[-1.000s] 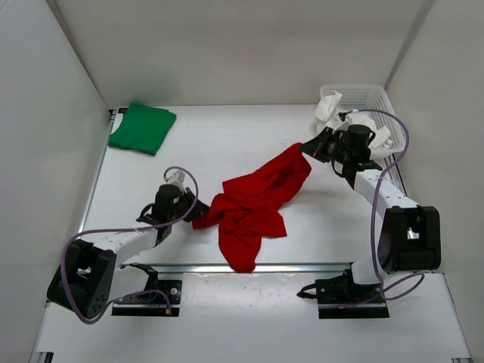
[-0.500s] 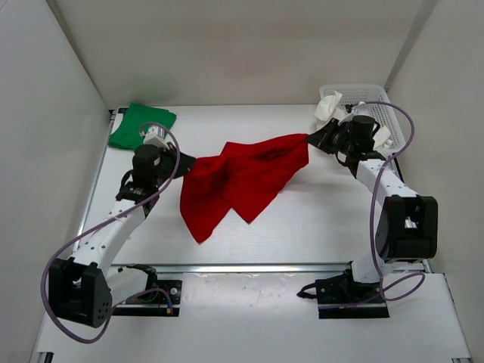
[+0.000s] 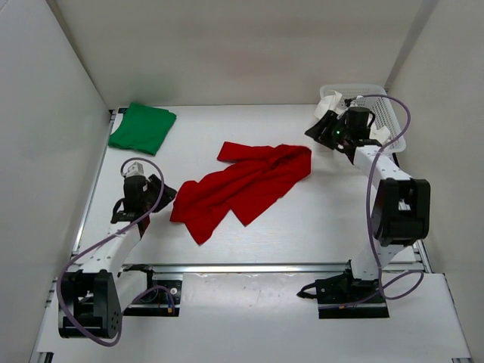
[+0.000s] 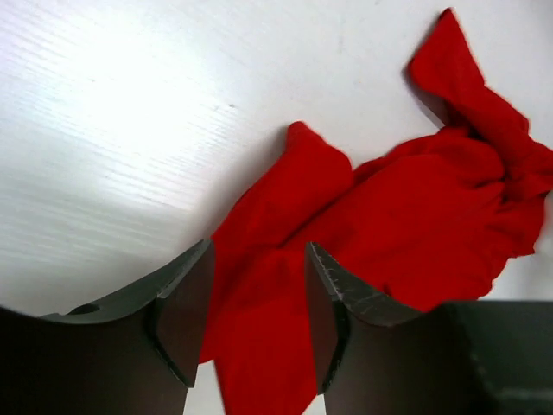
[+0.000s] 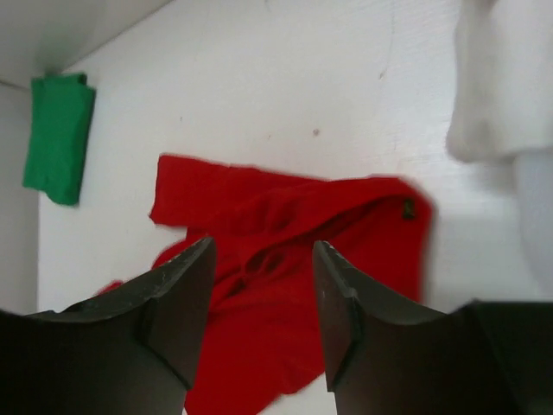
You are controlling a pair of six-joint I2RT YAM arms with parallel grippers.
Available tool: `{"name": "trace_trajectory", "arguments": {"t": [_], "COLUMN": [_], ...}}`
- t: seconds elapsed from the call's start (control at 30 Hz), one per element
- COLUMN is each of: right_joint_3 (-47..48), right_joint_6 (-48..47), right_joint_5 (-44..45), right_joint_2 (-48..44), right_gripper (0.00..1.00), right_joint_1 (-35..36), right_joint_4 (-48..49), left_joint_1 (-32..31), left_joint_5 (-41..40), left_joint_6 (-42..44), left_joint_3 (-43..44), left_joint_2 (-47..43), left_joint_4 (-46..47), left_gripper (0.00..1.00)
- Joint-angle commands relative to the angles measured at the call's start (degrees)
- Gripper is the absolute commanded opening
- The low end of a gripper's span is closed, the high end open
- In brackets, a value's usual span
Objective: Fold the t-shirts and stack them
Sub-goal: Move the tshirt to the center of the board
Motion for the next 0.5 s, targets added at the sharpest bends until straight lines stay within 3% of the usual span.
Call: {"name": "trace_trajectory", "arguments": {"t": [0.0, 0.1, 0.13, 0.2, 0.33, 0.47], "right_joint_3": [-4.66, -13.27, -16.7, -21.1, -27.7, -35.43], "right_joint_6": [-4.01, -4.02, -4.19, -3.05, -6.12, -3.93], "right_joint_5": [7.29, 10.38, 10.48, 9.51, 9.86, 9.86], "right_joint_2": [-11.47, -16.42, -18.95, -22.13, -24.68, -28.2], "right_gripper": [0.47, 0.44, 0.39, 0.31, 0.19, 0.22], "right_joint_1": [4.85, 8.72, 10.3, 11.97, 19.7, 27.86], "right_joint_4": [0.7, 3.5, 4.39, 7.19, 6.51, 9.14], "left_joint_1": [-0.74, -0.65, -0.22, 1.1, 1.1, 1.02], "left_joint_5": [0.76, 1.11, 1.38, 1.03, 0.5, 1.64], "left_joint_6": [0.03, -0.58, -1.02, -4.0, -9.44, -13.06], "left_joint_3": [1.97, -1.19, -3.72, -9.61, -16.48, -20.35], "left_joint_2": [-0.82, -3.71, -6.07, -9.93, -18.38, -18.85], "left_joint_4": [1.0, 0.03, -0.05, -0.41, 0.56, 6.51], "left_gripper": [0.57, 0.61, 0.59, 0.46, 0.47, 0.51]}}
